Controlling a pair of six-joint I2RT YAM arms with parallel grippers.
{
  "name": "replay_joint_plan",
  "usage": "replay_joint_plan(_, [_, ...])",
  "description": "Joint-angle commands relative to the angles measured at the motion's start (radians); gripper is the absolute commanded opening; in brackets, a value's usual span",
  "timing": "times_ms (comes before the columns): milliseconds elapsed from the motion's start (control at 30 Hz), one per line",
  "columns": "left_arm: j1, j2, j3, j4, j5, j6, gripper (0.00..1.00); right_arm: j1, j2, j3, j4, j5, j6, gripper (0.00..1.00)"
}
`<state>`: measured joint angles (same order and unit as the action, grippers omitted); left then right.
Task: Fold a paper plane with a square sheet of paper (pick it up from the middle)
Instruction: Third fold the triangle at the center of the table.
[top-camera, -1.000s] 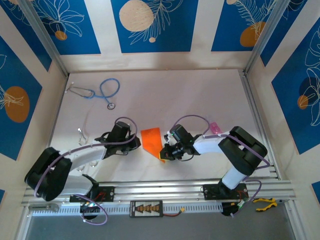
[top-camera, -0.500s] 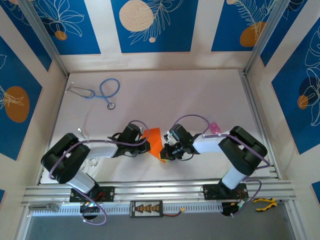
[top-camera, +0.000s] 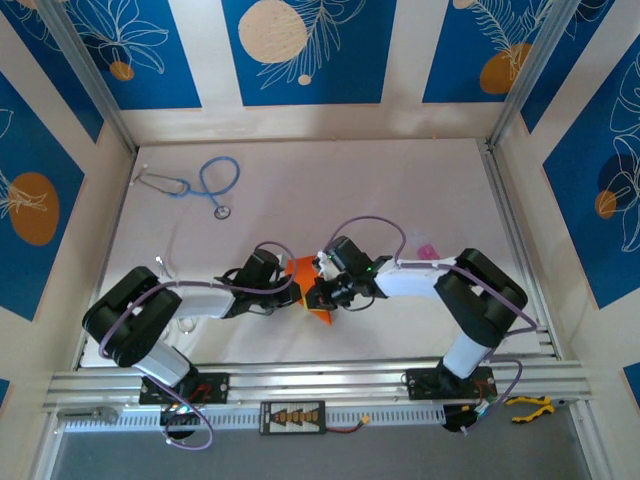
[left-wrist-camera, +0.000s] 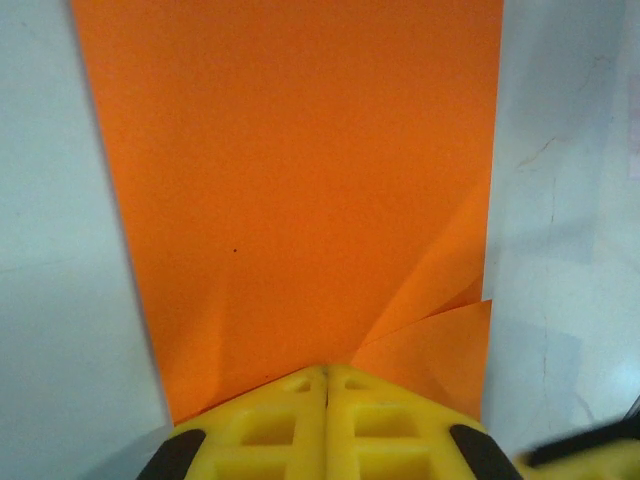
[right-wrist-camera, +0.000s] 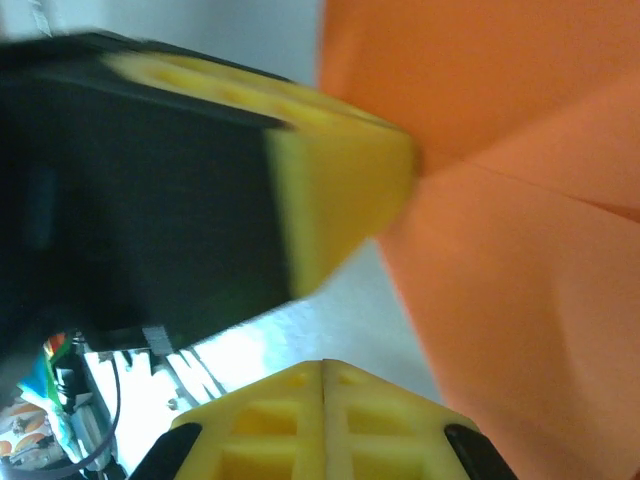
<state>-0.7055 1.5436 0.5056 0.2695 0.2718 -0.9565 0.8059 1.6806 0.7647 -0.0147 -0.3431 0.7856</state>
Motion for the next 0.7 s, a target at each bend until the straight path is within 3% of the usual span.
replay_joint_plan(0, [-0.004, 0.01, -0.023, -0.122, -0.046, 0.002, 0.04, 0.01, 0.026, -0.064, -0.035, 0.002, 0.0, 0.06])
replay_joint_plan(333, [-0.004, 0.011, -0.025, -0.119, -0.042, 0.001, 0.03, 0.004, -0.179, -0.279, 0.002, 0.016, 0.038, 0.06])
replay_joint_plan(533, [-0.004, 0.005, -0.029, -0.107, -0.035, -0.01, 0.03, -0.001, -0.249, -0.205, -0.039, 0.016, 0.009, 0.06])
replay_joint_plan(667, [-0.003, -0.003, -0.032, -0.102, -0.036, -0.016, 0.03, -0.004, -0.206, -0.123, -0.036, 0.02, -0.008, 0.06])
